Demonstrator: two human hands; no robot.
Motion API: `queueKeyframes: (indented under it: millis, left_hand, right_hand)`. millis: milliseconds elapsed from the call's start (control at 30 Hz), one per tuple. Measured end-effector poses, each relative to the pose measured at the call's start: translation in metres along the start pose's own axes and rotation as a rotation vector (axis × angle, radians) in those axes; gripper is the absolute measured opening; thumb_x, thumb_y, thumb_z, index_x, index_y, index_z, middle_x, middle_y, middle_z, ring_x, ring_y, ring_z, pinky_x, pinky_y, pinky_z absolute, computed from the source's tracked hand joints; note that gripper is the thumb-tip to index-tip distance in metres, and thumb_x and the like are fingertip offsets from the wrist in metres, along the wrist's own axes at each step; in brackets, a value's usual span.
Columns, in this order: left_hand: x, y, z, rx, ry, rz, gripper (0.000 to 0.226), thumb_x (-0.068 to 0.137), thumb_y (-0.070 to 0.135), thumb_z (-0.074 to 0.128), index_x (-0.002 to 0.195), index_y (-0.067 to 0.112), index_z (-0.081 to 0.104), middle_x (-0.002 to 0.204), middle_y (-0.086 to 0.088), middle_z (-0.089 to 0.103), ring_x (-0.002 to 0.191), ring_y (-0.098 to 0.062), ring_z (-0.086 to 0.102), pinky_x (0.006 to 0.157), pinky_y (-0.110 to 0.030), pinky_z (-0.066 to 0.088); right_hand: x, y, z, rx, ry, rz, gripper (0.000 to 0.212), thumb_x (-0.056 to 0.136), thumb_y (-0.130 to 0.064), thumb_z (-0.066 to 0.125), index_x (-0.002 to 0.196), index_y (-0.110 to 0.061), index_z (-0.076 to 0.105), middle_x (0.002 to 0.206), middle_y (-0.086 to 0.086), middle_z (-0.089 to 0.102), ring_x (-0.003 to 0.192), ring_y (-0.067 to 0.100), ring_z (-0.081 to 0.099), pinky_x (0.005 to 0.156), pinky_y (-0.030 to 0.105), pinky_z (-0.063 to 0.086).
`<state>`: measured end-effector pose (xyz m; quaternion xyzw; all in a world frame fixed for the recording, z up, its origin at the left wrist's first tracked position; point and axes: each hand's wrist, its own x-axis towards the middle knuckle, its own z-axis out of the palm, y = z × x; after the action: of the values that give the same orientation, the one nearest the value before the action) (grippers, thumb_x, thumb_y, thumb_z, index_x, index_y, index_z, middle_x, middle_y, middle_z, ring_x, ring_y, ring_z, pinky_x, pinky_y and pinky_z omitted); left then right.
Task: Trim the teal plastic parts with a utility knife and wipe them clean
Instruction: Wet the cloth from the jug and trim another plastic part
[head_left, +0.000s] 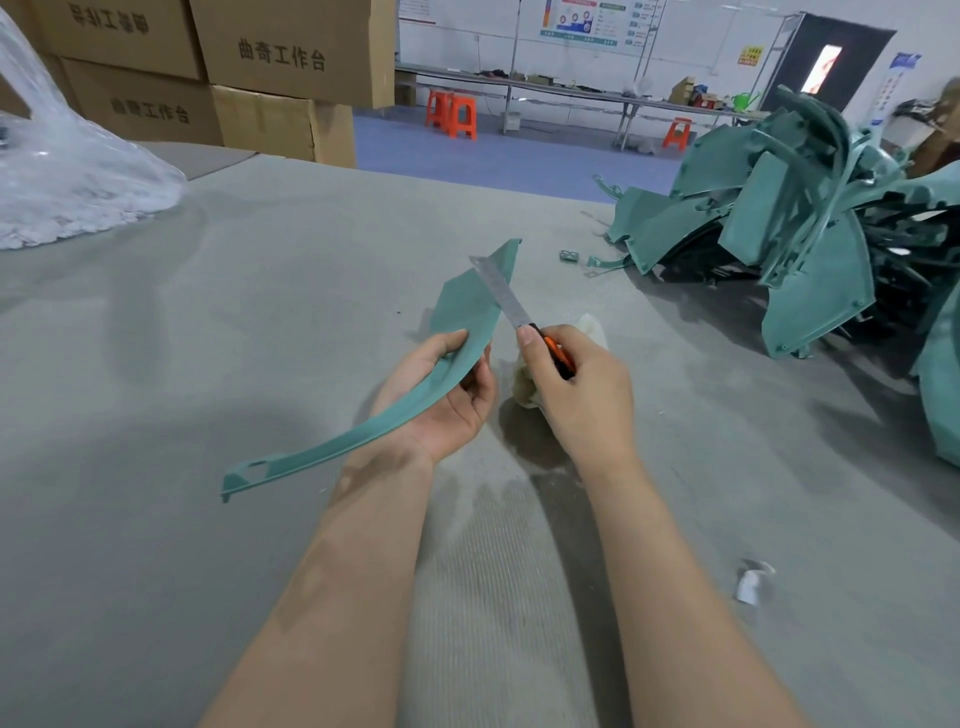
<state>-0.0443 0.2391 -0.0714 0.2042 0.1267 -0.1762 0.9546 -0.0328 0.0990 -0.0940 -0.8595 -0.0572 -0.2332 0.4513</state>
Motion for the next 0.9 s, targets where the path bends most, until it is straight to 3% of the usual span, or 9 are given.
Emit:
queueKeyframes:
  millis: [67,133,167,233,400,500,733,833,900]
  left_hand:
    - [0.0,-0.001,0.0,-0.008,0.0,0.021,0.011,0.09,0.01,0.058,0.082,0.004,0.062,0.074,-0.004,0.064,0.056,-0.01,0.061,0.048,-0.019,0.052]
    - [0.0,-0.001,0.0,-0.024,0.009,0.061,0.011,0.091,0.009,0.058,0.081,0.004,0.061,0.071,-0.004,0.064,0.055,-0.01,0.06,0.049,-0.018,0.052]
    - [0.001,-0.001,0.0,-0.027,0.016,0.078,0.012,0.091,0.009,0.058,0.081,0.004,0.06,0.069,-0.004,0.064,0.053,-0.01,0.06,0.049,-0.017,0.052]
    - [0.002,0.001,-0.001,-0.022,0.028,0.095,0.012,0.091,0.009,0.057,0.081,0.004,0.059,0.068,-0.004,0.063,0.052,-0.01,0.06,0.049,-0.017,0.052]
    - [0.006,0.002,-0.004,-0.055,0.051,0.12,0.005,0.092,0.009,0.056,0.09,0.004,0.058,0.078,-0.005,0.063,0.059,-0.011,0.059,0.047,-0.018,0.051]
    - [0.009,0.003,-0.004,-0.058,0.087,0.171,0.008,0.091,0.008,0.055,0.084,0.004,0.058,0.07,-0.006,0.063,0.058,-0.013,0.06,0.05,-0.019,0.053]
    - [0.008,0.009,-0.007,-0.149,0.103,0.232,0.022,0.094,0.01,0.054,0.074,0.006,0.059,0.061,-0.006,0.063,0.043,-0.014,0.061,0.043,-0.019,0.051]
    - [0.008,0.01,-0.005,-0.046,0.122,0.234,0.017,0.092,0.011,0.056,0.076,0.008,0.06,0.058,-0.002,0.063,0.045,-0.01,0.058,0.045,-0.016,0.05]
    - [0.007,0.008,-0.004,-0.025,0.11,0.222,0.013,0.091,0.01,0.057,0.079,0.008,0.062,0.063,-0.001,0.064,0.047,-0.008,0.059,0.047,-0.016,0.05]
  right_hand:
    - [-0.001,0.0,0.0,0.007,-0.003,-0.014,0.041,0.092,-0.058,0.048,0.085,-0.021,0.065,0.068,0.003,0.065,0.082,0.021,0.062,0.077,0.041,0.052]
    - [-0.003,-0.003,0.002,-0.026,-0.002,-0.057,0.038,0.093,-0.054,0.051,0.083,-0.021,0.066,0.063,0.0,0.061,0.068,0.006,0.056,0.068,0.025,0.047]
    - [-0.005,-0.006,0.004,-0.054,0.004,-0.082,0.036,0.093,-0.052,0.053,0.082,-0.021,0.067,0.06,-0.002,0.058,0.065,0.001,0.053,0.061,0.016,0.041]
    - [-0.007,-0.009,0.005,-0.082,0.008,-0.106,0.034,0.093,-0.049,0.055,0.081,-0.02,0.068,0.058,-0.003,0.056,0.067,-0.004,0.05,0.06,0.012,0.037]
    - [-0.008,-0.011,0.004,-0.018,-0.107,-0.073,0.033,0.092,-0.05,0.056,0.086,-0.021,0.069,0.067,-0.002,0.062,0.07,0.009,0.055,0.066,0.028,0.045]
    - [-0.01,-0.014,0.004,0.011,-0.192,-0.079,0.032,0.091,-0.049,0.059,0.085,-0.02,0.069,0.065,0.0,0.06,0.064,0.013,0.054,0.067,0.034,0.046]
    - [-0.009,-0.019,0.0,0.122,-0.42,-0.059,0.025,0.09,-0.042,0.065,0.079,-0.02,0.069,0.054,-0.01,0.049,0.054,0.008,0.045,0.058,0.03,0.039]
    - [-0.006,-0.02,-0.005,0.206,-0.298,-0.002,0.034,0.094,-0.043,0.058,0.082,-0.012,0.067,0.059,-0.002,0.05,0.056,0.013,0.047,0.059,0.037,0.044]
    - [-0.002,-0.019,-0.009,0.244,-0.166,0.072,0.035,0.097,-0.046,0.051,0.081,-0.016,0.062,0.059,-0.001,0.052,0.056,0.013,0.052,0.062,0.038,0.047]
